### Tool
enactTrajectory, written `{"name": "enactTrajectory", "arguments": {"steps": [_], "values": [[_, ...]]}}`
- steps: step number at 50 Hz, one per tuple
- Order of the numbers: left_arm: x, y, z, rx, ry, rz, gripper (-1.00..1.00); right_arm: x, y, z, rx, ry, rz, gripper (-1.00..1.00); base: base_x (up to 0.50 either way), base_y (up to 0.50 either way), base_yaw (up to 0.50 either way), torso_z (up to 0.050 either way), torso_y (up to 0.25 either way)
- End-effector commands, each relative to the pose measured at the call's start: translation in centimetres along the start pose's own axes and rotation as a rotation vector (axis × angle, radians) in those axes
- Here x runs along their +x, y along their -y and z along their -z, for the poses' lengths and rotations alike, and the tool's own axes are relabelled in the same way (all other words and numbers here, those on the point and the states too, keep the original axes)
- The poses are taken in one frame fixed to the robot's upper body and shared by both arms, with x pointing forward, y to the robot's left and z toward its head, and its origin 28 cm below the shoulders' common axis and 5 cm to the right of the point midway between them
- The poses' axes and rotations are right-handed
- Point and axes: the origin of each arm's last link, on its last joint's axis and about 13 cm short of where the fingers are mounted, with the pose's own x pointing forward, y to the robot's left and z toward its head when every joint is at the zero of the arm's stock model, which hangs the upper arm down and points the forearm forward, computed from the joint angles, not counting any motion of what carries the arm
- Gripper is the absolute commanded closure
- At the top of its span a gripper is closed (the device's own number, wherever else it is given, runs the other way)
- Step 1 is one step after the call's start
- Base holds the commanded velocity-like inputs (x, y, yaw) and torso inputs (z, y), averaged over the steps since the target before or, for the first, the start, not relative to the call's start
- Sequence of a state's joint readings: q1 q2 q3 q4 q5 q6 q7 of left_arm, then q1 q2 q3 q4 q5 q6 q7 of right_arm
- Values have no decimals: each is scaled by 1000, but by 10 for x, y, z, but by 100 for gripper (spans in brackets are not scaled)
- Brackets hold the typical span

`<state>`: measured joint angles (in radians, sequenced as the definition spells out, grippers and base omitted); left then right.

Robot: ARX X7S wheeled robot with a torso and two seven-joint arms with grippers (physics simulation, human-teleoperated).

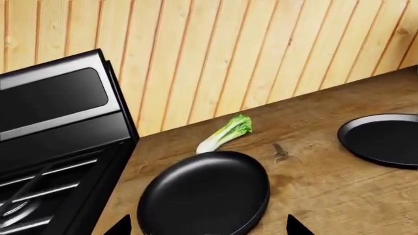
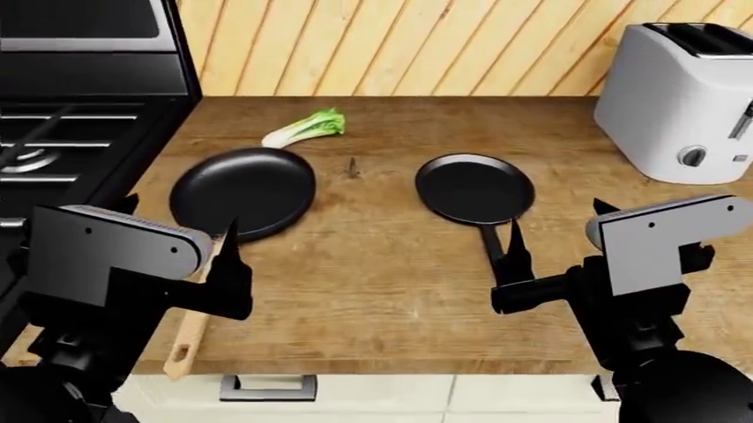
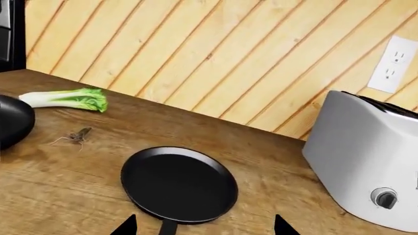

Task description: Place both pans onto different burners. Then place the celery and the shrimp on different pans.

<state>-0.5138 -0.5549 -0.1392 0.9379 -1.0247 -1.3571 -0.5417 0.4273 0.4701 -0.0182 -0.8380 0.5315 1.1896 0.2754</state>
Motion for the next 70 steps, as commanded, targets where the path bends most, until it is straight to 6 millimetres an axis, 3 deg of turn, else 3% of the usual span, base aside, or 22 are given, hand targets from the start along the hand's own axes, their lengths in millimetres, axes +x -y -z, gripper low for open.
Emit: {"name": "enactTrajectory", "arguments": {"steps": [1,16,26,37,45,62,70], "values": [[0,-1,-1,2,3,-6,-100,-1,0,-5,-10,11,-1,-100,500,0,0,0,0],[0,-3,3,-2,-10,-18,-100,-1,-2,-4,-39,-18,11,-100,486,0,0,0,1],[3,-2,9,-27,-9,-7,-100,2,-5,-11,-13,-216,13,-100,17,0,0,0,0],[1,-5,17,-35,-26,-10,-100,16,-17,-36,-40,-337,7,-100,0,0,0,0,0],[-1,-9,20,-35,-35,-21,-100,22,-25,-30,-10,-371,1,-100,0,0,0,0,1],[-6,-13,20,-36,-30,-33,-100,-28,-30,-31,-23,-383,1,-100,0,0,0,0,0],[-9,-12,19,-32,-28,-36,-100,-35,-33,-23,-7,-414,-21,-100,0,0,0,0,0]]}}
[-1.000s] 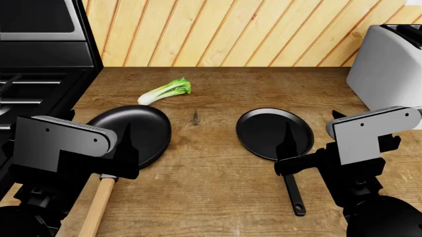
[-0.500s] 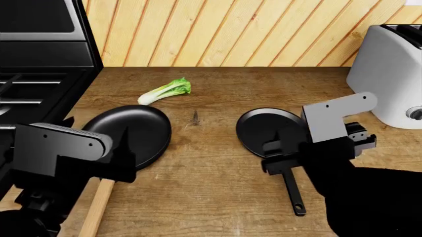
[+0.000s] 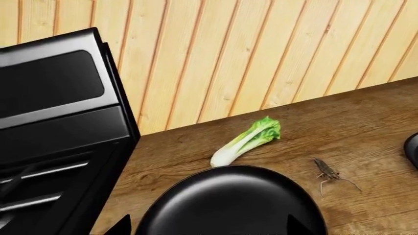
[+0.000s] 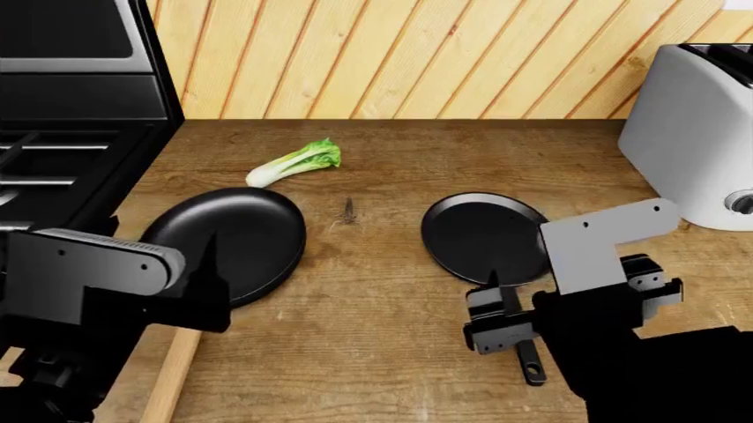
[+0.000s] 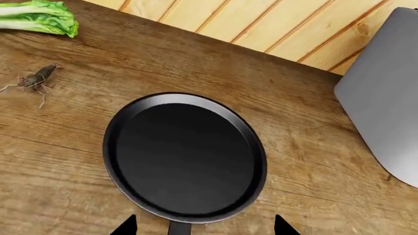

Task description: Place both pans onto different burners. Then place the celery and the shrimp on different pans.

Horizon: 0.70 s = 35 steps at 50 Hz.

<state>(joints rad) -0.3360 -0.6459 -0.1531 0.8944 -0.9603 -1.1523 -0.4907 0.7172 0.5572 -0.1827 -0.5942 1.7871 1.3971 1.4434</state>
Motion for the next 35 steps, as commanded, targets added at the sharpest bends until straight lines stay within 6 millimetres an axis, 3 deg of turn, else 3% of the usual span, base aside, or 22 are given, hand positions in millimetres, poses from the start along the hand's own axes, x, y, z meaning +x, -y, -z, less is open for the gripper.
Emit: {"name": "enactTrajectory", "arguments": {"steps": [1,35], "values": [[-4,0,0,6,3,-3,-100,-12,-4,11,6,-44,-22,-100,0,0,0,0,0],[-7,-2,-6,14,14,-12,-100,31,-13,29,115,-154,-77,-100,0,0,0,0,0]]}}
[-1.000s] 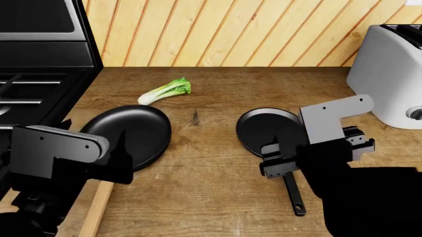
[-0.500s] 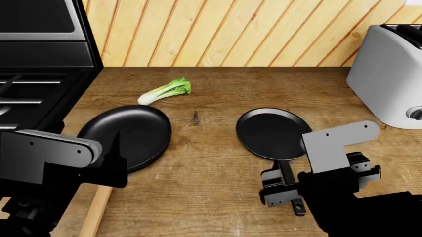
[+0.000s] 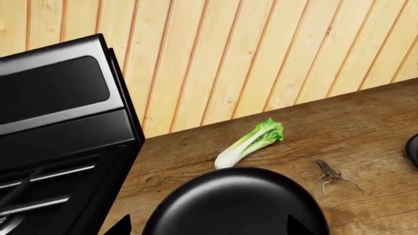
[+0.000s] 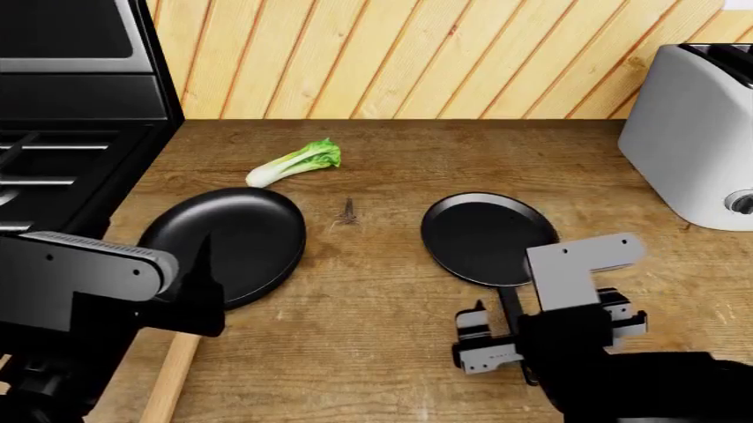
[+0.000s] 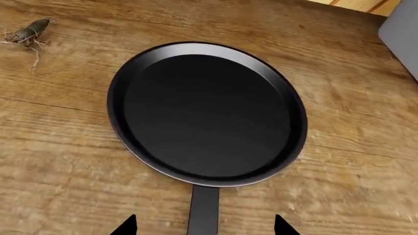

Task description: Place both pans onto different burners. Then place the celery and the shrimp on different pans.

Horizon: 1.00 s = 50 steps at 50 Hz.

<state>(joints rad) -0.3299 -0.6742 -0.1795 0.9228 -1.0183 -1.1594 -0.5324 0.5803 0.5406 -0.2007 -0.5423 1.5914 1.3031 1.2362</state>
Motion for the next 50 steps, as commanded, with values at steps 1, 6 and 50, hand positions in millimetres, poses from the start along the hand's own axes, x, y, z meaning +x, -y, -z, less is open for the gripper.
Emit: {"name": "enactTrajectory", "arguments": {"steps": [1,6,50], "values": [[-1,-1,-2,1,4,-2,-100,15,-2,3,28,-36,-19,-100,0,0,0,0,0],[-2,-1,-2,-2,5,-5,-100,21,-2,5,40,-53,-19,-100,0,0,0,0,0],[-4,-1,2,-17,4,-21,-100,25,1,18,77,-92,-10,100,2,0,0,0,0]]}}
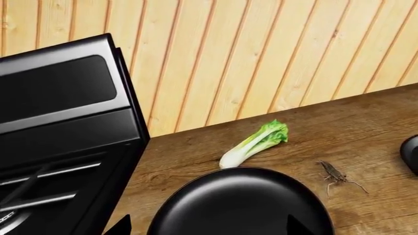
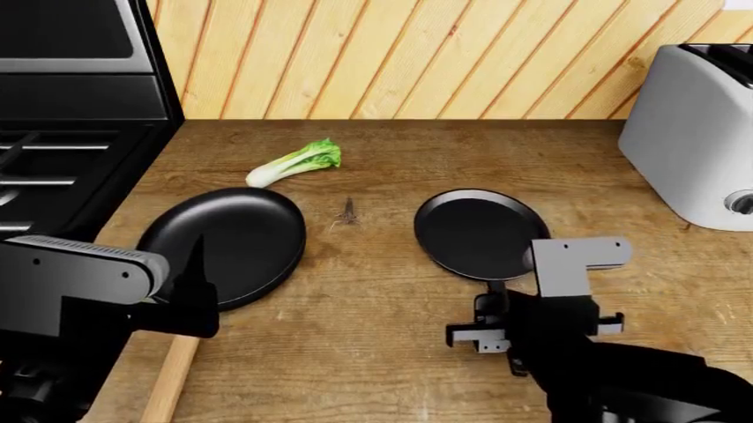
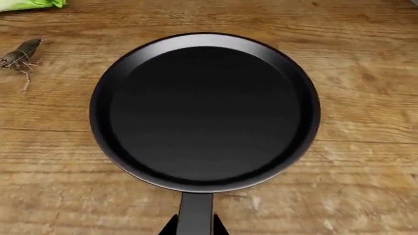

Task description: Place both pans onto different burners. Then place the celery and the shrimp on different pans.

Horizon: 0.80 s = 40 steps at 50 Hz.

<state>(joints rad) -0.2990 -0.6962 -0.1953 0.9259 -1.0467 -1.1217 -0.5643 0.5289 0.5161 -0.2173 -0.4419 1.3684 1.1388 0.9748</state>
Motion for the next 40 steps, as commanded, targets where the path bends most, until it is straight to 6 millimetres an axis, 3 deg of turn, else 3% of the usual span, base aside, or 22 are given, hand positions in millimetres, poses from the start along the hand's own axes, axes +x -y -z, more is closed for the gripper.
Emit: {"name": "enactTrajectory", "arguments": {"steps": [1,15,22,37,40], "values": [[0,0,1,-5,-1,-2,-100,-5,3,10,-65,-77,52,100,0,0,0,0,0],[-1,-1,1,-11,6,-2,-100,-44,3,-30,-85,120,58,100,0,0,0,0,0],[-1,-1,3,-12,-1,-4,-100,-60,4,-39,-93,182,61,100,0,0,0,0,2],[-4,2,8,-4,-86,1,-100,-58,6,-42,-87,209,57,100,0,0,0,0,2],[-11,5,1,8,-105,16,-100,-56,6,-40,-79,202,49,100,0,0,0,0,3]]}}
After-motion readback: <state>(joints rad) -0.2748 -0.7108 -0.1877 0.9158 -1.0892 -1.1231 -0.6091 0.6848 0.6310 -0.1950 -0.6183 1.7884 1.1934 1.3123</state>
